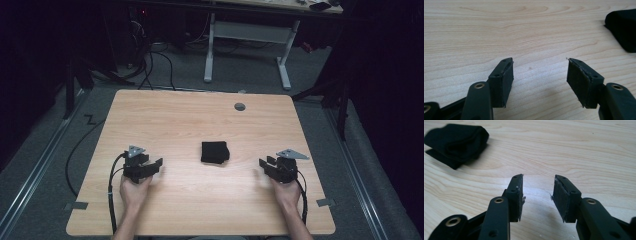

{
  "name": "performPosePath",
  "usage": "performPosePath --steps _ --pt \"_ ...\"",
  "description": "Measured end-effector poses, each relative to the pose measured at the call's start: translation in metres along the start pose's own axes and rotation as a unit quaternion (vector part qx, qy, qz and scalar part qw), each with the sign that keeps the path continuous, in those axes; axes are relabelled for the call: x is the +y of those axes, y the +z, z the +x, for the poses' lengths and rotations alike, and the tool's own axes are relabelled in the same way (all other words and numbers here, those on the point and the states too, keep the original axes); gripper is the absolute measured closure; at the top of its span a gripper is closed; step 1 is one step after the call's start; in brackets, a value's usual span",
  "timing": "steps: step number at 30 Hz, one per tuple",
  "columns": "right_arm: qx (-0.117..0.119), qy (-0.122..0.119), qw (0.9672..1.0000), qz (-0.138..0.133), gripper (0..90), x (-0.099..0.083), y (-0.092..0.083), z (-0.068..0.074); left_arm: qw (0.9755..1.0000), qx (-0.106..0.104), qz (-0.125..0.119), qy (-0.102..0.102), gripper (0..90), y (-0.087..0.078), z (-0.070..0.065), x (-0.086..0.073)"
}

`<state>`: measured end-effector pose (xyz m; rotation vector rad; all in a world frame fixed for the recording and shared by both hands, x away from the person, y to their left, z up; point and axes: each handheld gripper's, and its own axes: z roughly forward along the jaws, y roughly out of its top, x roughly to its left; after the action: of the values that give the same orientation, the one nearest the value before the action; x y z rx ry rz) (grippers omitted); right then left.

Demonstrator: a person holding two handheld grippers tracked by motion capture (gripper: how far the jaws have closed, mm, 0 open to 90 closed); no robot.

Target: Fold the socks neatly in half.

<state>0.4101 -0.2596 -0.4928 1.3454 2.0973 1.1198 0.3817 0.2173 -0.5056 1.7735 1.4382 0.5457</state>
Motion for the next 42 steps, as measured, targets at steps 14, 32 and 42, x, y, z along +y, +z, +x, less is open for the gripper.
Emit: performPosePath --steps 14,32,42 --pt "-0.040 -0.009 0.9988 0.027 50.2 -0.004 0.008 -0.008 0.9989 0.035 0.008 0.031 37.5 0.007 -0.003 0.001" --pt "-0.049 -0.027 0.9978 0.036 39.4 -0.006 0.017 -0.003 0.9971 0.041 0.016 0.063 35.2 0.008 -0.010 -0.001" --pt "-0.050 -0.024 0.9978 0.037 38.5 -0.006 0.017 -0.003 0.9971 0.036 0.017 0.064 33.3 0.008 -0.011 -0.001"
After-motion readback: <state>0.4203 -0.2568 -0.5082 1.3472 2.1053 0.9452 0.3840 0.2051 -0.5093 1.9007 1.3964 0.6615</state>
